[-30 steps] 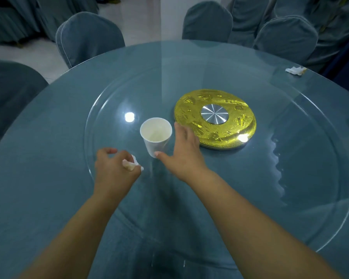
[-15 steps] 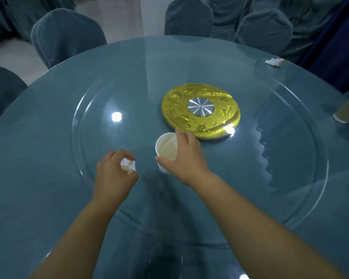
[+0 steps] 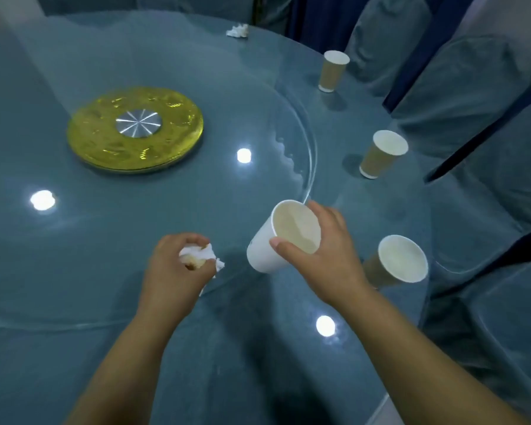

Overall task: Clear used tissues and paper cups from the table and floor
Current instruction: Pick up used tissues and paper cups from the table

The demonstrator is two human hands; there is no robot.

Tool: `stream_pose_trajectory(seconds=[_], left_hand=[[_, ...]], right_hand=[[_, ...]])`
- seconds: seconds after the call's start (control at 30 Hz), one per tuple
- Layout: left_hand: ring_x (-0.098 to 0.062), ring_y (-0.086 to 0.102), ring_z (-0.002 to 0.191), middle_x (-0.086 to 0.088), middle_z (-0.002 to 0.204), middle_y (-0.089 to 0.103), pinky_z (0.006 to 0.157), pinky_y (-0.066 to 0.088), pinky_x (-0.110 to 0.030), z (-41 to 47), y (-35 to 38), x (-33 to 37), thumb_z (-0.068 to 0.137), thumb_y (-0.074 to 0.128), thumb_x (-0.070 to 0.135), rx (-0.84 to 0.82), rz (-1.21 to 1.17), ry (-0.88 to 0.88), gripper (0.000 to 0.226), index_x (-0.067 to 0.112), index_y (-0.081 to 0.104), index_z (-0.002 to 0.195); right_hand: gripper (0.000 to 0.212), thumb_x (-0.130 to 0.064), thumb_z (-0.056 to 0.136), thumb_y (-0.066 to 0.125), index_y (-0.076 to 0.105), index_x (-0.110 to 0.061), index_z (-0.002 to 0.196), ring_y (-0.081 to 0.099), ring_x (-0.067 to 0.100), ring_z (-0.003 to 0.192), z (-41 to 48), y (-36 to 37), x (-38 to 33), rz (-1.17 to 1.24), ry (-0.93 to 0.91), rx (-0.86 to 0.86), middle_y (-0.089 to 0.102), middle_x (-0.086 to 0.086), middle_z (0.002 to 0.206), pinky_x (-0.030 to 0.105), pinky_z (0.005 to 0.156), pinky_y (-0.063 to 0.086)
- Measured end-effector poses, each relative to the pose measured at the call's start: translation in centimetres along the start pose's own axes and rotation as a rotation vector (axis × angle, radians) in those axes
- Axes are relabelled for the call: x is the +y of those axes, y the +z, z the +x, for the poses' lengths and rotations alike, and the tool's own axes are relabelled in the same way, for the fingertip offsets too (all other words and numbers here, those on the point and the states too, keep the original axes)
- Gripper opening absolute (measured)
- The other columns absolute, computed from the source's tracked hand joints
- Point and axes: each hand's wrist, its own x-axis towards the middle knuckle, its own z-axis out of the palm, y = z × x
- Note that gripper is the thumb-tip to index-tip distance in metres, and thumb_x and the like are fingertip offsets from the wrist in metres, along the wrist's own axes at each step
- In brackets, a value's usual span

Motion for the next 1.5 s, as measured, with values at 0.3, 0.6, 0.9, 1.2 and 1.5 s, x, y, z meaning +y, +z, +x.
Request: stream_pose_trajectory(seconds=[0.3,0.6,0.9,1.2,1.5], left_hand=[[0.008,0.053,0.084,0.017,0.097,0.054,0.063,0.038,-0.003,-2.5,9.9,7.8,0.072,0.073,0.01,-0.126,0.031,0.155,0.03,0.036,0.061,0.083],[0.001,0.054,0.081,0.016,0.094,0.053,0.065,0.036,-0.002,-4.3,17.4,10.5,0.071,0.074,0.011,-0.153,0.108,0.151,0.033,0.038,0.059,0.081],[-0.004,0.053,0.08,0.015,0.091,0.053,0.064,0.034,-0.002,-5.8,20.5,10.1,0.07,0.074,0.007,-0.094,0.162,0.078,0.03,0.031,0.063,0.085],[-0.014,0.057,0.086,0.003,0.104,0.06,0.064,0.038,-0.016,-7.4,21.3,9.5,0.072,0.075,0.013,-0.107,0.184,0.023,0.027,0.032,0.063,0.087],[-0.021,0.054,0.094,-0.007,0.113,0.05,0.078,0.043,-0.03,-8.6,22.4,9.7,0.069,0.08,0.028,-0.273,0.144,0.1,0.046,0.019,0.052,0.104]], right_hand=[[0.094,-0.065,0.053,0.064,0.039,-0.031,0.137,0.044,0.005,0.119,-3.4,-13.1,8.0,0.166,0.082,0.366,0.041,-0.019,0.13,0.034,0.103,0.04],[0.099,-0.05,0.073,0.071,0.015,-0.022,0.15,0.02,0.019,0.139,0.3,-15.5,14.3,-0.172,0.019,-0.004,0.022,-0.003,0.154,0.033,0.113,0.02],[0.137,-0.037,0.056,0.089,-0.01,-0.028,0.149,0.011,0.017,0.145,0.0,-12.3,21.3,0.032,0.121,-0.141,0.004,-0.002,0.156,0.031,0.114,0.017],[0.079,-0.045,0.06,0.08,0.036,-0.04,0.125,0.053,0.01,0.108,0.2,-12.4,21.5,0.241,0.083,-0.003,0.052,-0.015,0.124,0.026,0.084,0.044],[0.078,-0.042,0.06,0.083,0.032,-0.051,0.118,0.05,0.004,0.11,-7.4,-14.7,21.9,0.324,0.205,0.297,0.048,-0.027,0.118,0.032,0.092,0.048]])
